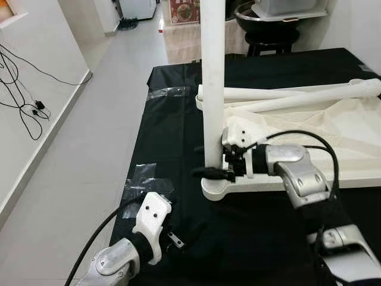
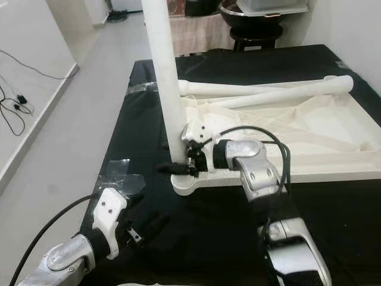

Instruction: Building children table

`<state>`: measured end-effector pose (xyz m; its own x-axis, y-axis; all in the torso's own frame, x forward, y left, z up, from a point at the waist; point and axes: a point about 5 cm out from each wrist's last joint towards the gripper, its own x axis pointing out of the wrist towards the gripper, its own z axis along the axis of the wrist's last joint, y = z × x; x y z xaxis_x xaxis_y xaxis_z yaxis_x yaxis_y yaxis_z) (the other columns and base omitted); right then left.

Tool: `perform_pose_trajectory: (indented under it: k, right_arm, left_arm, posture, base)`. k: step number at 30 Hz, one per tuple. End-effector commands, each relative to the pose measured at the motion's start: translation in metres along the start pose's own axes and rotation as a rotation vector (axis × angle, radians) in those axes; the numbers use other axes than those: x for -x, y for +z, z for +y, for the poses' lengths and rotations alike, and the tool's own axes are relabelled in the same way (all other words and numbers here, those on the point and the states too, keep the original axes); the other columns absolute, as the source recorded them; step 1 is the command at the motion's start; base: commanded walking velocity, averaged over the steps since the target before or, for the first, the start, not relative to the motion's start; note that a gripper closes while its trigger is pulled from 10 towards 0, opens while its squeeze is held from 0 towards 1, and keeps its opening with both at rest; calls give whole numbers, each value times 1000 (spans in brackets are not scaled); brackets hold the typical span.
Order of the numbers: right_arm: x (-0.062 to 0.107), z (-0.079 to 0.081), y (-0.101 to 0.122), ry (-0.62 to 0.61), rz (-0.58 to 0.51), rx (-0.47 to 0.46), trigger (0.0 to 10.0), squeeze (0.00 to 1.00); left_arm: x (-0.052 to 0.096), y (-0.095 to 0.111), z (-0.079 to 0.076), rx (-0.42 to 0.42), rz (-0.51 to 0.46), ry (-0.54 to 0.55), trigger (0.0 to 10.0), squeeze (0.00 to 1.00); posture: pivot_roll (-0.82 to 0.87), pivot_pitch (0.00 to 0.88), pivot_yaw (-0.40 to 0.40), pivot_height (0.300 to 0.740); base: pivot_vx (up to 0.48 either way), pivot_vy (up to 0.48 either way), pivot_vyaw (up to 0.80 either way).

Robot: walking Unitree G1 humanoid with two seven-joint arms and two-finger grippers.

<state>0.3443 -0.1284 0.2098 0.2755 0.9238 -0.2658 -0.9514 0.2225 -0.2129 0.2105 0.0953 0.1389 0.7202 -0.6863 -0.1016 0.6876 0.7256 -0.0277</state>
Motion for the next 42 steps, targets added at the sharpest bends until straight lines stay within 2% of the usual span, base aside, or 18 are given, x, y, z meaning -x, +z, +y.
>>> perform_pose_trajectory:
  k: [1, 7, 9, 10, 12, 13, 14, 15, 16, 18, 19, 21, 28, 29, 30, 33, 34, 42]
  right_arm:
    - [-10, 4, 2, 49, 10, 26, 0, 0]
    - [-3, 3, 1, 65, 0, 18, 0, 0]
    - [10, 6, -13, -44, 62, -1, 0, 0]
    - [10, 6, -13, -44, 62, -1, 0, 0]
    - [13, 7, -22, -166, 133, -13, 0, 0]
    - [6, 10, -32, -412, 161, -85, 0, 0]
    - [6, 10, -32, -412, 161, -85, 0, 0]
    - [4, 13, -39, -593, 187, -139, 0, 0]
    - [4, 13, -39, -593, 187, -139, 0, 0]
    - [-13, 75, -52, -694, 226, -231, 0, 0]
    - [-17, 93, -51, -677, 220, -251, 0, 0]
    - [-16, 97, -49, -678, 232, -231, 0, 0]
    - [-18, 84, -45, -623, 248, -215, 0, 0]
    - [-18, 83, -44, -619, 250, -208, 4196, 0]
    - [-18, 81, -42, -622, 252, -204, 10000, 0]
    - [-17, 78, -35, -623, 214, -207, 10000, 0]
    - [-16, 78, -28, -624, 161, -230, 10000, 1000]
    - [-13, 82, -17, -611, -16, -287, 10000, 1000]
  left_arm:
    - [2, -3, 0, -6, 19, 12, 10000, 0]
    - [2, -3, 0, -5, 18, 9, 10000, 0]
    - [2, -2, 0, -7, 17, 8, 10000, 0]
    - [2, -2, 0, -7, 17, 8, 10000, 0]
    - [3, -1, 0, -9, 17, 12, 10000, 0]
    - [5, -1, 1, -10, 16, 15, 10000, 0]
    - [5, -1, 1, -10, 16, 15, 10000, 0]
    - [6, -1, 2, -10, 15, 17, 10000, 0]
    - [6, -1, 2, -10, 15, 17, 10000, 0]
    - [8, 0, 5, -13, 18, 15, 10000, 0]
    - [9, 0, 6, -15, 21, 12, 10000, 0]
    - [9, 0, 8, -16, 21, 13, 10000, 0]
    - [6, 1, 11, -15, 14, 24, 10000, 0]
    - [6, 1, 11, -15, 12, 29, 10000, 0]
    - [6, 1, 11, -15, 12, 31, 10000, 0]
    - [6, 1, 11, -14, 15, 28, 10000, 0]
    - [6, 1, 12, -15, 19, 21, 10000, 0]
    - [6, 2, 15, -32, 21, 37, 10000, 0]
  posture:
    - [87, 129, 70, 740]
    - [81, 133, 77, 740]
    - [81, 140, 74, 740]
    - [81, 140, 74, 740]
    - [83, 140, 52, 740]
    - [80, 142, 55, 740]
    - [80, 142, 55, 740]
    - [79, 144, 58, 740]
    - [79, 144, 58, 740]
    - [63, 146, 100, 740]
    - [63, 146, 100, 740]
    - [52, 138, 114, 740]
    - [46, 139, 98, 740]
    - [46, 139, 98, 740]
    - [42, 140, 96, 740]
    - [36, 139, 104, 740]
    - [35, 140, 106, 740]
    - [28, 146, 106, 740]
  base:
    - [0, 0, 0]
    - [0, 0, 0]
    - [0, 0, 0]
    - [0, 0, 0]
    - [0, 0, 0]
    - [0, 0, 0]
    - [0, 0, 0]
    - [0, 0, 0]
    - [0, 0, 0]
    - [0, 0, 0]
    - [0, 0, 0]
    - [0, 0, 0]
    - [0, 0, 0]
    - [0, 0, 0]
    - [0, 0, 0]
    - [0, 0, 0]
    - [0, 0, 0]
    - [0, 0, 0]
